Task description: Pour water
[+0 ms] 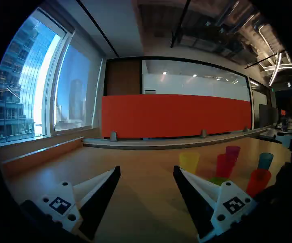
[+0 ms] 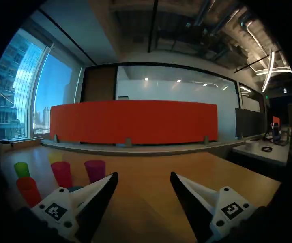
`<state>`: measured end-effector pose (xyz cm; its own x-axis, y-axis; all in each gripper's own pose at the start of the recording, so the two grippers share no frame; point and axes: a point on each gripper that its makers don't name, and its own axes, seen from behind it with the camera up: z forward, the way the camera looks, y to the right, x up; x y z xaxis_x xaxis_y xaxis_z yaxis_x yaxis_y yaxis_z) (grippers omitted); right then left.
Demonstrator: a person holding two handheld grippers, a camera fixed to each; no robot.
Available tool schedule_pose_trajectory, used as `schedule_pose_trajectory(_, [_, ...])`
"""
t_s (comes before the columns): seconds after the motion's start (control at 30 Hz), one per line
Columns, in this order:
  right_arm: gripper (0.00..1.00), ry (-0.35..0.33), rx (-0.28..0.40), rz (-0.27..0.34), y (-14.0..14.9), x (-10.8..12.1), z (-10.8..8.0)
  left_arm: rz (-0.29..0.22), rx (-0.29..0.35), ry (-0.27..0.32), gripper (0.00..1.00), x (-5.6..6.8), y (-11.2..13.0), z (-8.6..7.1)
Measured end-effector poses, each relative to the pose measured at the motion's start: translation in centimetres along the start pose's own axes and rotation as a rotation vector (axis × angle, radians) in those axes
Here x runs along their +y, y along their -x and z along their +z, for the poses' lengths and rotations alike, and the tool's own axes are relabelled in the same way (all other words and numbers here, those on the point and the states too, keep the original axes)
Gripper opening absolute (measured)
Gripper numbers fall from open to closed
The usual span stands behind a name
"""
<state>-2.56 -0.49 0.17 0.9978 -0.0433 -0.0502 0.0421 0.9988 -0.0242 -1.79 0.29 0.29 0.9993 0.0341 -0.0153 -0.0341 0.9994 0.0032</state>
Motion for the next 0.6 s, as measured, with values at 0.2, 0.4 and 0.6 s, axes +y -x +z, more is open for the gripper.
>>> schedule_pose_trajectory(0.2, [0.99,-0.003,0.000,0.001,-0.07,-0.02,-0.17,0.000,0.000,0.000,0.97,0.03,-0.01,0.03])
schedule_pose_trajectory(0.4, [0.99,-0.003,-0.002,0.002,-0.04,-0.01,-0.14,0.000,0.000,0.000,0.97,0.06,0.00,0.02])
schedule_pose_trajectory(0.6, [0.99,-0.003,-0.003,0.002,0.01,0.00,-0.05,0.000,0.000,0.000,0.97,0.10,-0.02,0.02])
